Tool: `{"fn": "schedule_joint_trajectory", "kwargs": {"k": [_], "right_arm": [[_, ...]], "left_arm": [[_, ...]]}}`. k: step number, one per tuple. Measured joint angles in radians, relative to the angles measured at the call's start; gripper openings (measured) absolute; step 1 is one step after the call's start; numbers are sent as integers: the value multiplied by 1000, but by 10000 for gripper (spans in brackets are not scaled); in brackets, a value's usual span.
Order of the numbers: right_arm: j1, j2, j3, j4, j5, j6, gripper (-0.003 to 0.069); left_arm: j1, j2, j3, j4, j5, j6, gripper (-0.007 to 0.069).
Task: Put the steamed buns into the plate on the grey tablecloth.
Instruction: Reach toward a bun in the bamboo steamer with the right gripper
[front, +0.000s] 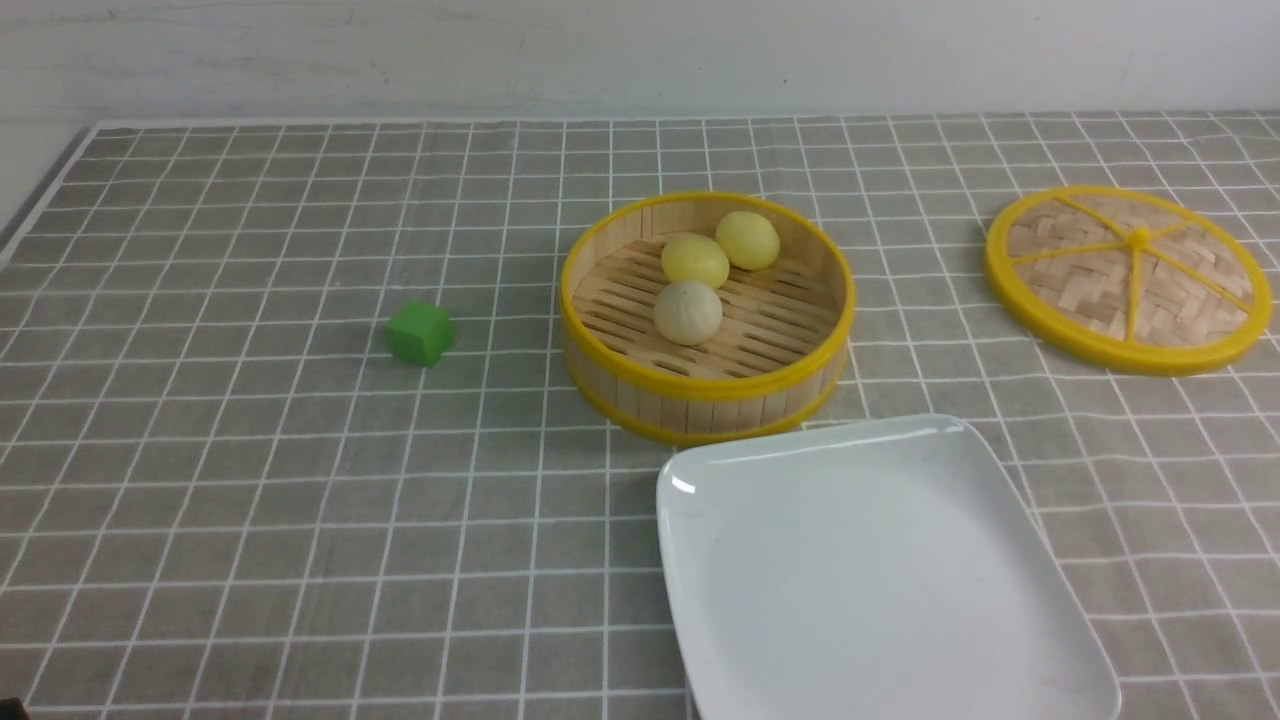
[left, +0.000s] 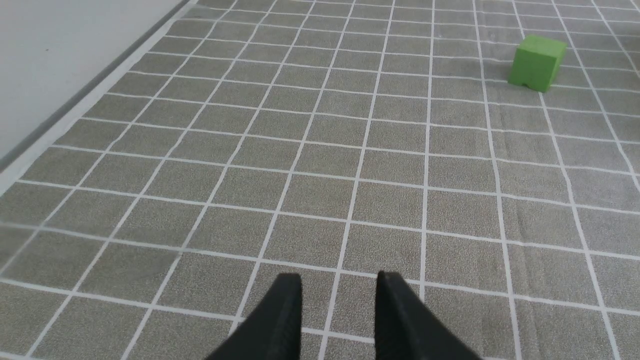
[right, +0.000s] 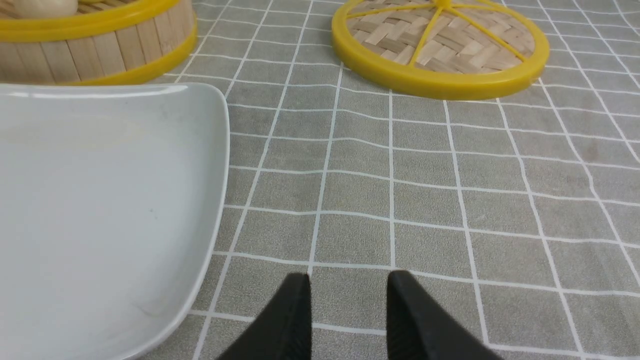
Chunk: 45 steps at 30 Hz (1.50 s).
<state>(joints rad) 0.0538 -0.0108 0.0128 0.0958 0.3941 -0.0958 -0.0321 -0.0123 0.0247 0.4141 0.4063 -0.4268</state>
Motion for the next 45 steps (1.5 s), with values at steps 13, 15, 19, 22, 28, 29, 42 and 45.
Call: {"fn": "schedule_joint_trajectory", "kwargs": {"k": [13, 15, 19, 22, 28, 29, 42, 45], "right_arm": [[0, 0, 0, 0, 0, 0, 239], [0, 0, 0, 0, 0, 0, 239], [0, 0, 0, 0, 0, 0, 239], [0, 0, 0, 2, 0, 0, 239], [0, 0, 3, 347, 2, 172, 239], [0, 0, 5, 379, 2, 187, 239], [0, 0, 11, 592, -41, 135, 165], [0, 0, -8, 592, -42, 53, 64]], "left_arm": [[0, 0, 0, 0, 0, 0, 242], [0, 0, 0, 0, 0, 0, 242], [0, 0, 0, 0, 0, 0, 242], [0, 0, 0, 0, 0, 0, 242], [0, 0, 0, 0, 0, 0, 242], [0, 0, 0, 0, 0, 0, 242], [0, 0, 0, 0, 0, 0, 242], [0, 0, 0, 0, 0, 0, 242]]}}
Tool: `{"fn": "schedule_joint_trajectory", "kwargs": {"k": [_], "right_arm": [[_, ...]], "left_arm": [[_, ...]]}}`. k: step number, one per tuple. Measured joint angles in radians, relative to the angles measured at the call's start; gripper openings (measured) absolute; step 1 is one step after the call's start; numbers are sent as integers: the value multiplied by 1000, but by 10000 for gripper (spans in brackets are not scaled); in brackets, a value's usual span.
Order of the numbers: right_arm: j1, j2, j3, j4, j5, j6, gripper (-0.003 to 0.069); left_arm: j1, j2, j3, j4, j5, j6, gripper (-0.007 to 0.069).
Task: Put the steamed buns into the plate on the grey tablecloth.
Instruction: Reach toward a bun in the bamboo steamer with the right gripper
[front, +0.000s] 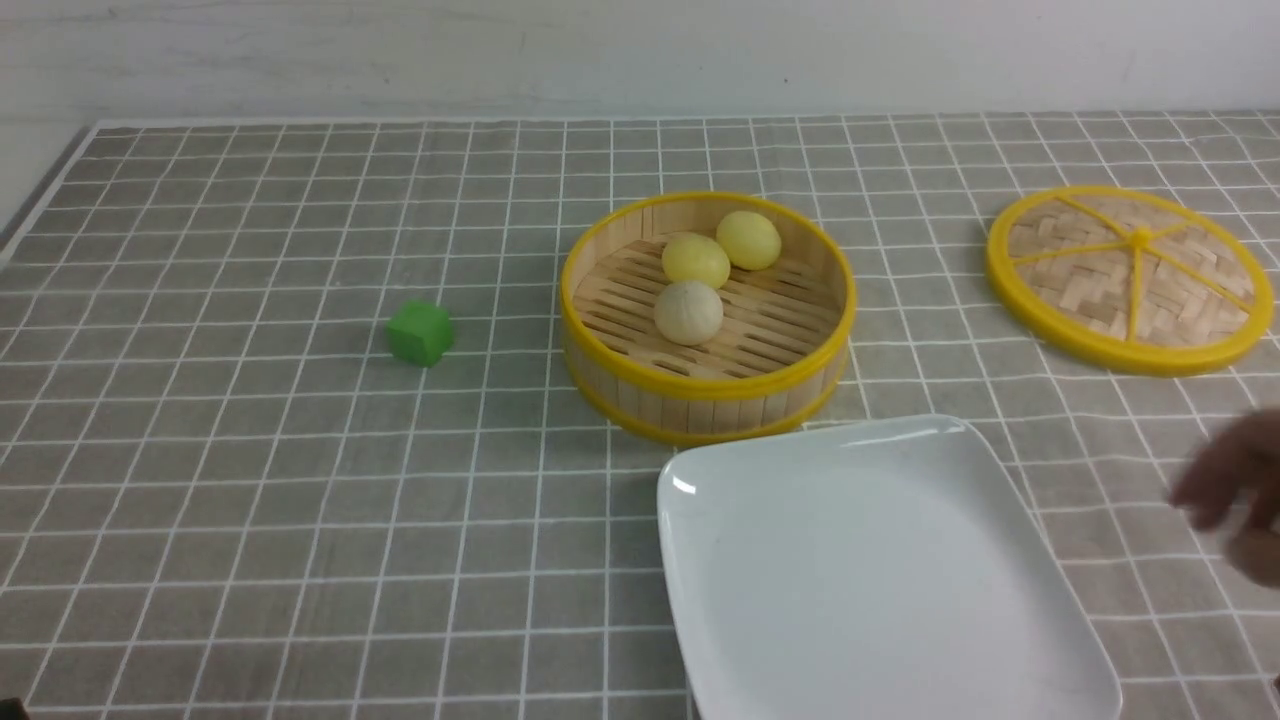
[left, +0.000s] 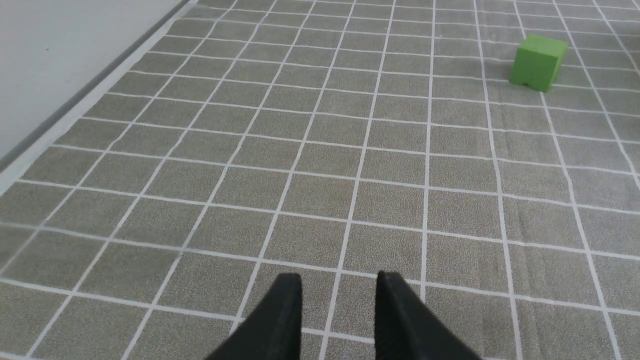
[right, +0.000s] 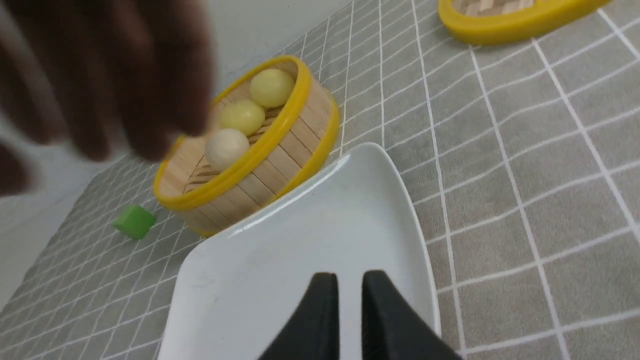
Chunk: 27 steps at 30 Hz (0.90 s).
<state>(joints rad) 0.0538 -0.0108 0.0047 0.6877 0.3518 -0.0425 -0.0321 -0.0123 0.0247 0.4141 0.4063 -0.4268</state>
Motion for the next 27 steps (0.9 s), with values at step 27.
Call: {"fn": "schedule_joint_trajectory", "kwargs": {"k": [27], "right_arm": [[0, 51, -20, -15, -2, -95, 0]], "left_arm": [[0, 0, 0, 0, 0, 0, 242]]}}
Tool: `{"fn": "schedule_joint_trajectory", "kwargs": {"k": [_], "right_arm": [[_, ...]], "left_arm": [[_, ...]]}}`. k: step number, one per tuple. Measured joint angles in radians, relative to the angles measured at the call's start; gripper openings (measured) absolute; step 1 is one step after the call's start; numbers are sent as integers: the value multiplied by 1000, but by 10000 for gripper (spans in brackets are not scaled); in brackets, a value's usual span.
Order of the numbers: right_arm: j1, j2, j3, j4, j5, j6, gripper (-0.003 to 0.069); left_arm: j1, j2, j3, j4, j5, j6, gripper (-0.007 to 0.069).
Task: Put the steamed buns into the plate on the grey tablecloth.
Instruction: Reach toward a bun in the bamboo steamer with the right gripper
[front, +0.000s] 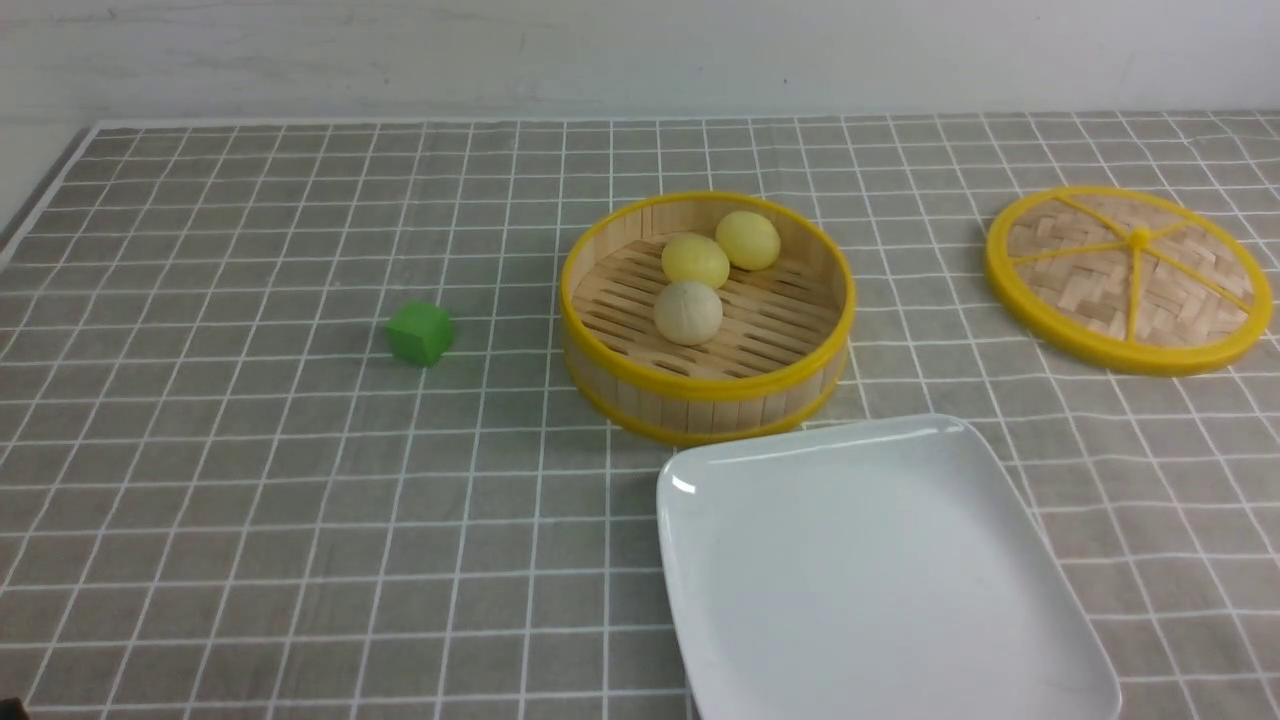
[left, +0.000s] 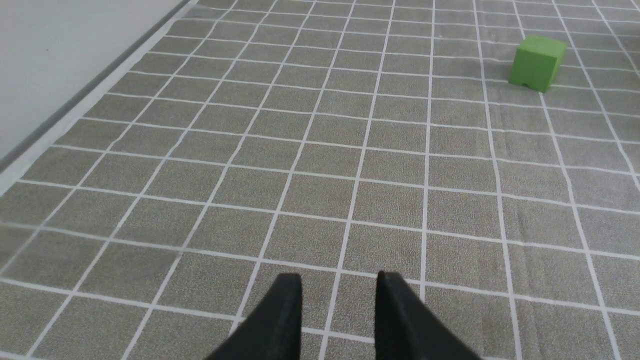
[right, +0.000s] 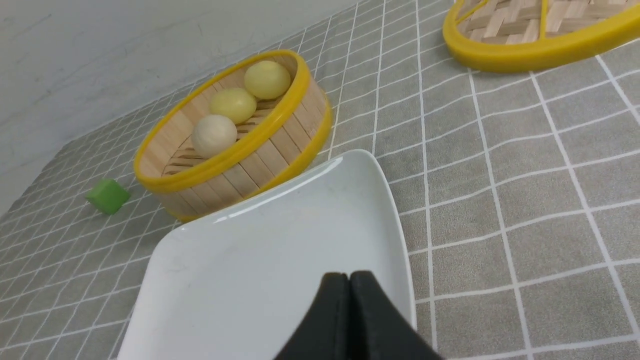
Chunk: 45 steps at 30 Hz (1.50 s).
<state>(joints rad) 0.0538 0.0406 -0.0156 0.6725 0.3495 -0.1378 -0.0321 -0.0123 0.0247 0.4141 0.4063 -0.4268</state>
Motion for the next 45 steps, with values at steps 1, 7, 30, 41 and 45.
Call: {"fn": "schedule_joint_trajectory", "kwargs": {"k": [1, 7, 30, 41, 45], "right_arm": [[0, 0, 0, -1, 0, -1, 0], [0, 0, 0, -4, 0, -6, 3], [0, 676, -500, -141, 391, -20, 1], [219, 1309, -1010, -166, 585, -167, 161], [286, 1506, -1210, -235, 626, -113, 279]], "left_arm": [[0, 0, 0, 0, 0, 0, 242], [0, 0, 0, 0, 0, 0, 242], [0, 0, 0, 7, 0, 0, 242], [0, 0, 0, 8, 0, -2, 242], [0, 0, 0, 8, 0, -2, 242]]}}
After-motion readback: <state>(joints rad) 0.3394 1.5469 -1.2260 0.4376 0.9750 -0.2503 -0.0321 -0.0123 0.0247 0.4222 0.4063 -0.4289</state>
